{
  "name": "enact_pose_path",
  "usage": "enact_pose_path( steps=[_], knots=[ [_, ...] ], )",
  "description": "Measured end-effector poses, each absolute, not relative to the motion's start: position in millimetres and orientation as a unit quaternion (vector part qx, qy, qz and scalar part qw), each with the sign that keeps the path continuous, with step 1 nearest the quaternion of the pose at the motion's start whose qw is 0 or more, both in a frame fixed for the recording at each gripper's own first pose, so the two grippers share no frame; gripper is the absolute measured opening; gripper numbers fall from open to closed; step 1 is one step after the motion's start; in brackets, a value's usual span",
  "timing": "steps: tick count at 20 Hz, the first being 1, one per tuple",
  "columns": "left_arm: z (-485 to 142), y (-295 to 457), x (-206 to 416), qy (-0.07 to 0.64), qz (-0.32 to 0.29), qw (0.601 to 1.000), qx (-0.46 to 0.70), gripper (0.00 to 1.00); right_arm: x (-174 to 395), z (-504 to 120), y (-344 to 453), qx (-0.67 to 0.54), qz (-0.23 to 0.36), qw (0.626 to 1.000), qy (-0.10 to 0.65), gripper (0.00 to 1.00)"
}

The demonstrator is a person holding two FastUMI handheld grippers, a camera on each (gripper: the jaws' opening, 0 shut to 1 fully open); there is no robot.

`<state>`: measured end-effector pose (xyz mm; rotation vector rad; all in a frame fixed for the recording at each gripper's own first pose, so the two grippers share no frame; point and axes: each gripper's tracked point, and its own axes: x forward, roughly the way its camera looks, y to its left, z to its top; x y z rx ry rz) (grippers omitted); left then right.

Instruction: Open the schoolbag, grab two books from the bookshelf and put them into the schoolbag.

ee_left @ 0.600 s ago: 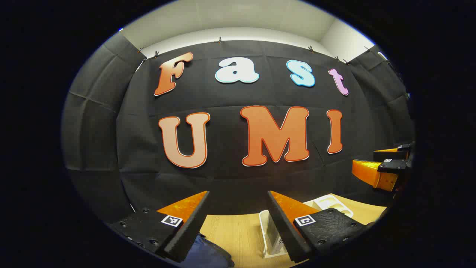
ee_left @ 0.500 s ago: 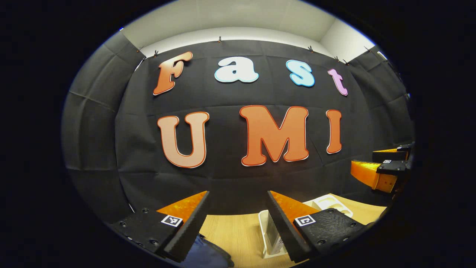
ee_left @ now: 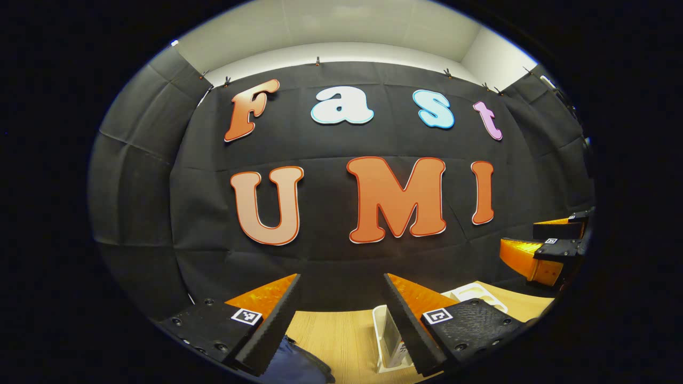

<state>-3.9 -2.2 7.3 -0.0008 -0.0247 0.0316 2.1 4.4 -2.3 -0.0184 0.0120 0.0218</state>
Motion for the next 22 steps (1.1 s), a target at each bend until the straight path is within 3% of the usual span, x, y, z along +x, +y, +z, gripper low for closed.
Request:
enact_pose_path(
  steps=[22],
  knots=[
    [-7,5,-10,0.006,0.028,1.000,0.009,0.94,-4,-27,10,-0.013,0.019,0.999,0.041,0.96]
  ],
)
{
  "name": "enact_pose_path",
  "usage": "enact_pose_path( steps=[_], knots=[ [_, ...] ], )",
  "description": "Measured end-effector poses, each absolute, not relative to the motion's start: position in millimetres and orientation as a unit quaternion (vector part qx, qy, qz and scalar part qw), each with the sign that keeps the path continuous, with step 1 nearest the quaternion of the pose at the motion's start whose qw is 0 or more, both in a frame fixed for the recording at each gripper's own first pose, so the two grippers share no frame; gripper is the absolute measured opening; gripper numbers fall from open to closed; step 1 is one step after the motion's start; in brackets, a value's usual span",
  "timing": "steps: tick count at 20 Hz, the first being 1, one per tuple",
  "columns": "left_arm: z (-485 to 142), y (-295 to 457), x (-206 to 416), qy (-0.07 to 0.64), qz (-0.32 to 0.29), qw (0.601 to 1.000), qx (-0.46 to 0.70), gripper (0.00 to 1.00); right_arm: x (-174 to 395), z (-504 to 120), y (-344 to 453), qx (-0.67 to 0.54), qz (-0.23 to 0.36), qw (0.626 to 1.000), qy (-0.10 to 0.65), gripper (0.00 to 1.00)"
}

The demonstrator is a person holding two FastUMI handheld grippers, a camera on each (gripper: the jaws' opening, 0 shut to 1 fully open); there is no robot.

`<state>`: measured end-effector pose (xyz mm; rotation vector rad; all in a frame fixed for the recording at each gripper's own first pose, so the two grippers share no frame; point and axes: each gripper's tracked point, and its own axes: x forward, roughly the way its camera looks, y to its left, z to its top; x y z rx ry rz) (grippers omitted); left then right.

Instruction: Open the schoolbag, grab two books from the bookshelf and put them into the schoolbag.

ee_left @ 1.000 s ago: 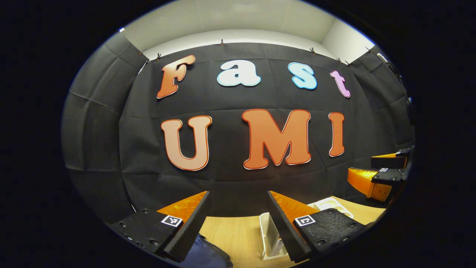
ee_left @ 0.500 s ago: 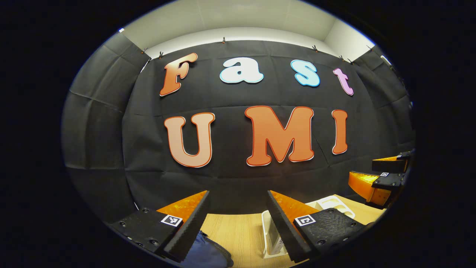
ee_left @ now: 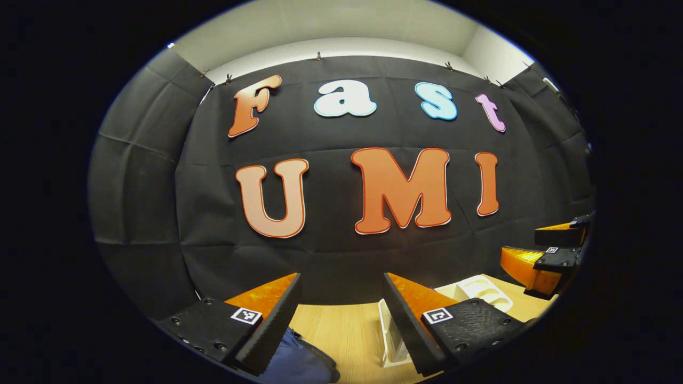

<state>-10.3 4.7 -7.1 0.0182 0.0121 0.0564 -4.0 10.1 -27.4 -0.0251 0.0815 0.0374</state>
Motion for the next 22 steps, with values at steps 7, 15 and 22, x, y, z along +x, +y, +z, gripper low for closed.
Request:
enact_pose_path(
  steps=[7,15,22],
  knots=[
    [-8,10,-12,0.006,0.032,0.999,0.018,0.94,-6,-27,14,-0.014,0.022,0.999,0.039,0.96],
    [-16,14,-13,0.016,0.032,0.999,0.033,0.95,-4,-33,16,-0.019,0.022,0.998,0.047,0.96],
    [-34,23,-9,0.040,0.038,0.998,0.043,0.99,-2,-39,17,-0.023,0.023,0.998,0.053,0.96]
  ],
)
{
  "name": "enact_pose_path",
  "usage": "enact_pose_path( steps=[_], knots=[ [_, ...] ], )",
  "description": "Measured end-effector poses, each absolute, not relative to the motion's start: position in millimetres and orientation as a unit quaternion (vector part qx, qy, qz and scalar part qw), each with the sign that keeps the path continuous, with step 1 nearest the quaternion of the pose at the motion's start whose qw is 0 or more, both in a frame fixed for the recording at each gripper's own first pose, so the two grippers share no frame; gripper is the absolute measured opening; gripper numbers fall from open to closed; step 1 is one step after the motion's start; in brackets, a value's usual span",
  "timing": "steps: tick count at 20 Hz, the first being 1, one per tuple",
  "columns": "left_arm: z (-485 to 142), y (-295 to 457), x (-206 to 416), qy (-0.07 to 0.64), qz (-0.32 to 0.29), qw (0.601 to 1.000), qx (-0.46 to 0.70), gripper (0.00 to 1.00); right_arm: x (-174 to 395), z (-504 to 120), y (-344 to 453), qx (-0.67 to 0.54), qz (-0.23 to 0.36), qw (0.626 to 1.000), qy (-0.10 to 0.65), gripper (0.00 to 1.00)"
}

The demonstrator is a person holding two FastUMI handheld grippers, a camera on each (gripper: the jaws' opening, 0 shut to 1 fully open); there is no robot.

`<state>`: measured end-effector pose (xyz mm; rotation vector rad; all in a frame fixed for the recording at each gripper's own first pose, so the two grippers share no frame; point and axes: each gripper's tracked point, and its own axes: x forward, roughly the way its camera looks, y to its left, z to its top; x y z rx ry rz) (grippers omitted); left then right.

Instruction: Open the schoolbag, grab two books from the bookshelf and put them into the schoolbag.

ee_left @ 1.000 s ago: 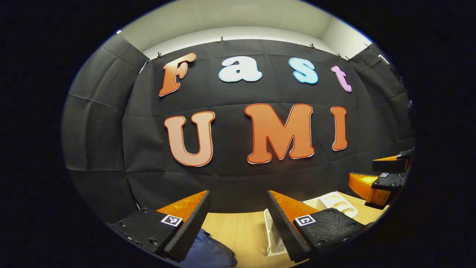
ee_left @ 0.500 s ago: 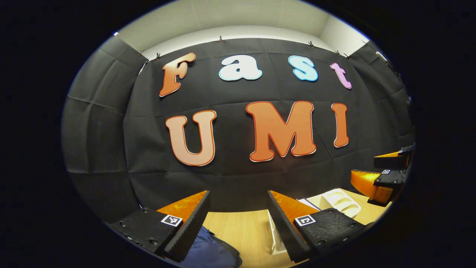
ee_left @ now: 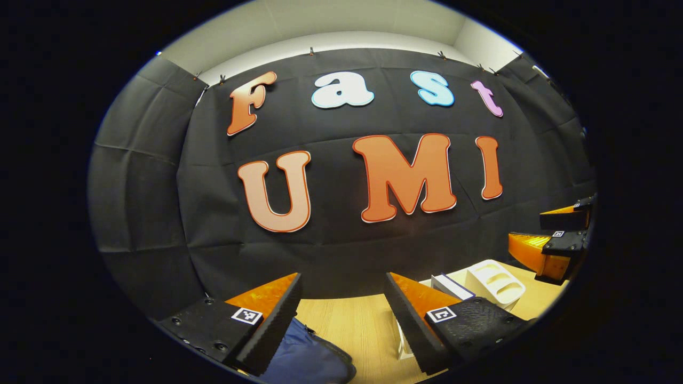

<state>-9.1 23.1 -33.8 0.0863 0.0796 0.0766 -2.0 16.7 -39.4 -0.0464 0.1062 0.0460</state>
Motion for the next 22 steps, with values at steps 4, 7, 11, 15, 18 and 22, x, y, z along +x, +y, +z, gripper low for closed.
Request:
enact_pose_path(
  steps=[4,7,11,15,18,22],
  knots=[
    [-57,34,-6,0.071,0.042,0.995,0.050,0.96,0,-46,17,-0.027,0.025,0.998,0.060,0.96],
    [-95,40,-5,0.125,0.033,0.990,0.059,0.96,3,-51,14,-0.030,0.022,0.997,0.066,0.96],
    [-161,53,-16,0.221,0.032,0.972,0.078,0.96,7,-57,4,-0.031,0.012,0.997,0.072,0.96],
    [-210,63,-30,0.289,0.028,0.953,0.087,0.99,7,-63,-3,-0.036,0.004,0.996,0.079,0.97],
    [-244,68,-42,0.329,0.024,0.938,0.103,0.99,7,-67,-10,-0.044,-0.005,0.995,0.085,0.96],
    [-280,72,-55,0.354,0.010,0.926,0.134,0.99,2,-81,-16,-0.053,-0.013,0.993,0.102,0.97]
  ],
)
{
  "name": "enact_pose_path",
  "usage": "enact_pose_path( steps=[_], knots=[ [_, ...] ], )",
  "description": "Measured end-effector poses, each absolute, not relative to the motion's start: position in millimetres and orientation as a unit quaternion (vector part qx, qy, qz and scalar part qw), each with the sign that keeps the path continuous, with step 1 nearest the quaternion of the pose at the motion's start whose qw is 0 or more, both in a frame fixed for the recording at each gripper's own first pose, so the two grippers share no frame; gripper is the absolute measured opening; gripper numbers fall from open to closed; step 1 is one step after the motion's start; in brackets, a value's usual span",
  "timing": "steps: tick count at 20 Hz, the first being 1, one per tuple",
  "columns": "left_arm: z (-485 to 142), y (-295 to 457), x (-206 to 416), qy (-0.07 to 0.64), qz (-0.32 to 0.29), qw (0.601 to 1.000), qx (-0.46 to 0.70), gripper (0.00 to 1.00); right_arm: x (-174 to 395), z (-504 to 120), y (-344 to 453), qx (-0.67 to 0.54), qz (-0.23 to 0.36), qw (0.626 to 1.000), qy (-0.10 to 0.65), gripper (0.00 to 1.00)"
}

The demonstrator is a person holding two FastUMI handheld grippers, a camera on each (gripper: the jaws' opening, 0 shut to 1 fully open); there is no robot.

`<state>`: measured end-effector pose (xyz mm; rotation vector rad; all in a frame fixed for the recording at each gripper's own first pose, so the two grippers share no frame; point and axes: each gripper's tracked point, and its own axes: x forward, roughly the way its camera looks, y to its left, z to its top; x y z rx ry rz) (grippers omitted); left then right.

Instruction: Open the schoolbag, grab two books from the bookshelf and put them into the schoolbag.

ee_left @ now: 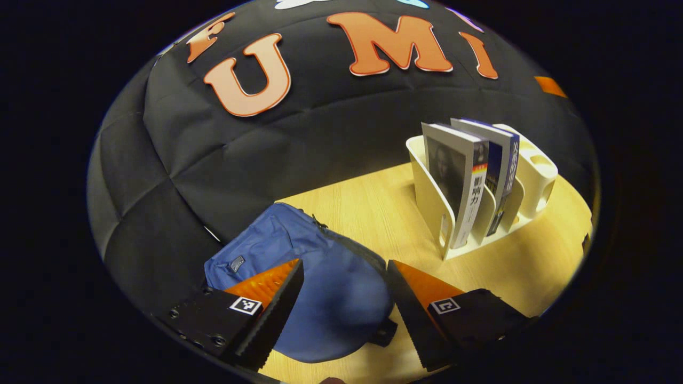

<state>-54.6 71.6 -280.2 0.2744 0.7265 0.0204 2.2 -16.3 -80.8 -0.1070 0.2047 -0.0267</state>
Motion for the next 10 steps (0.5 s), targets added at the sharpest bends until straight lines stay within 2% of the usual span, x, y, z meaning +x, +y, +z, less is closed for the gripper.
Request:
enact_pose_path(
  steps=[10],
  knots=[
    [-341,65,-88,0.379,-0.045,0.890,0.249,0.98,-9,-117,-36,-0.077,-0.050,0.984,0.154,0.96]
  ],
)
